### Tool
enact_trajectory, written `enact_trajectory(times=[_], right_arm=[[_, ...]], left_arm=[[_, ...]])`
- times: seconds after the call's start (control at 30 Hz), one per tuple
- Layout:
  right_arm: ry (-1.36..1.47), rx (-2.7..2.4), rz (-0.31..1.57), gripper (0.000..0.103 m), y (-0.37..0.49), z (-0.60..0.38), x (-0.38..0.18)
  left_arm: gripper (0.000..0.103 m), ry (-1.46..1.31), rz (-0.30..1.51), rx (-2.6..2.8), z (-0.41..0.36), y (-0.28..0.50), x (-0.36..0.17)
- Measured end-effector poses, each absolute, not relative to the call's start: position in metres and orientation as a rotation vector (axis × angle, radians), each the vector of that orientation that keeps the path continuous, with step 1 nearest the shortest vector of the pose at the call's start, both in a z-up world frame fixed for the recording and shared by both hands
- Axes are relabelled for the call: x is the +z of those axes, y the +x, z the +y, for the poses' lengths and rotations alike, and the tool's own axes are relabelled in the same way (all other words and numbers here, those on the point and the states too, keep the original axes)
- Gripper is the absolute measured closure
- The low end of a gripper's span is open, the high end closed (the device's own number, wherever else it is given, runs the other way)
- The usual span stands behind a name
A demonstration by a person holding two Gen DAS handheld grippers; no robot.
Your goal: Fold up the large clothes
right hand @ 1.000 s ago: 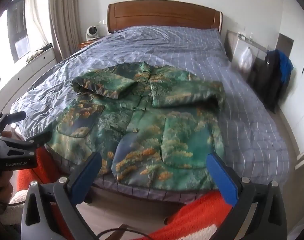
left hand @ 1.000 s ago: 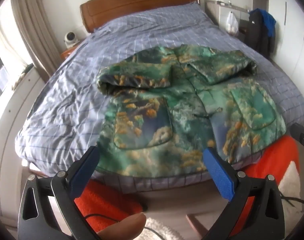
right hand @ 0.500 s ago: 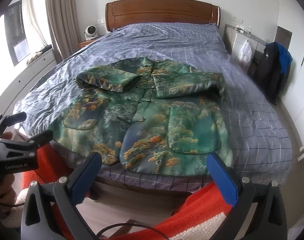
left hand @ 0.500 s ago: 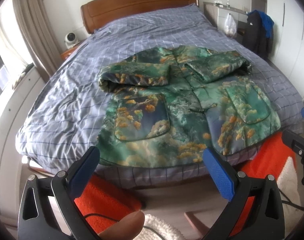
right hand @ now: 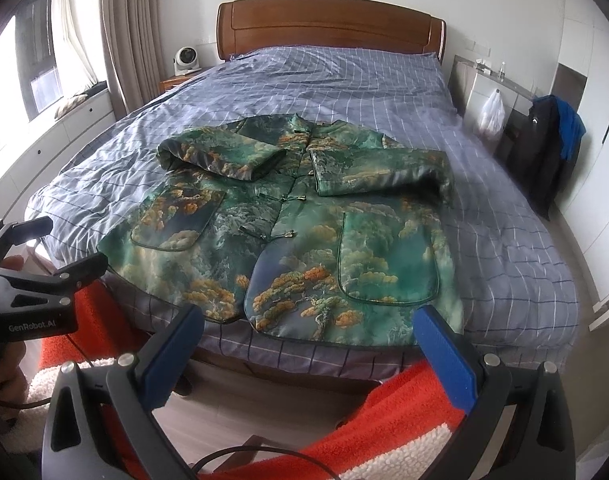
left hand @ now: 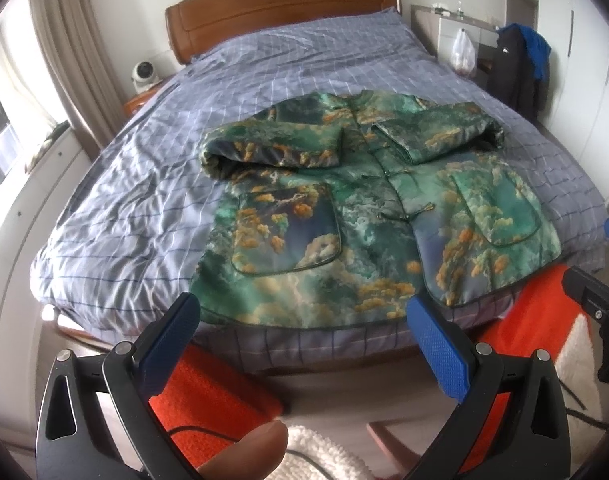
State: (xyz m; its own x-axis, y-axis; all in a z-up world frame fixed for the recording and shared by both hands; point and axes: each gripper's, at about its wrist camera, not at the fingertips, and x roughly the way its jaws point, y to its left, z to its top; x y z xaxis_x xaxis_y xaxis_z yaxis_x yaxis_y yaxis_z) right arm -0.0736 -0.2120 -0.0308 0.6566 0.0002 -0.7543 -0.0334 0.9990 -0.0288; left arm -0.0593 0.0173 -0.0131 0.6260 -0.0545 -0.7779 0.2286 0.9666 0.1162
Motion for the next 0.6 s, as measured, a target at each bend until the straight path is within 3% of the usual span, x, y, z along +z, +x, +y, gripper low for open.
enact_trajectory(times=[0.6], right_arm=[[-0.053,0.005,0.859,0.000,-0.044,-0.216,-0.032]], left_arm=[[0.000,0.253,0.885,-0.157,0.011,-0.035,-0.022]])
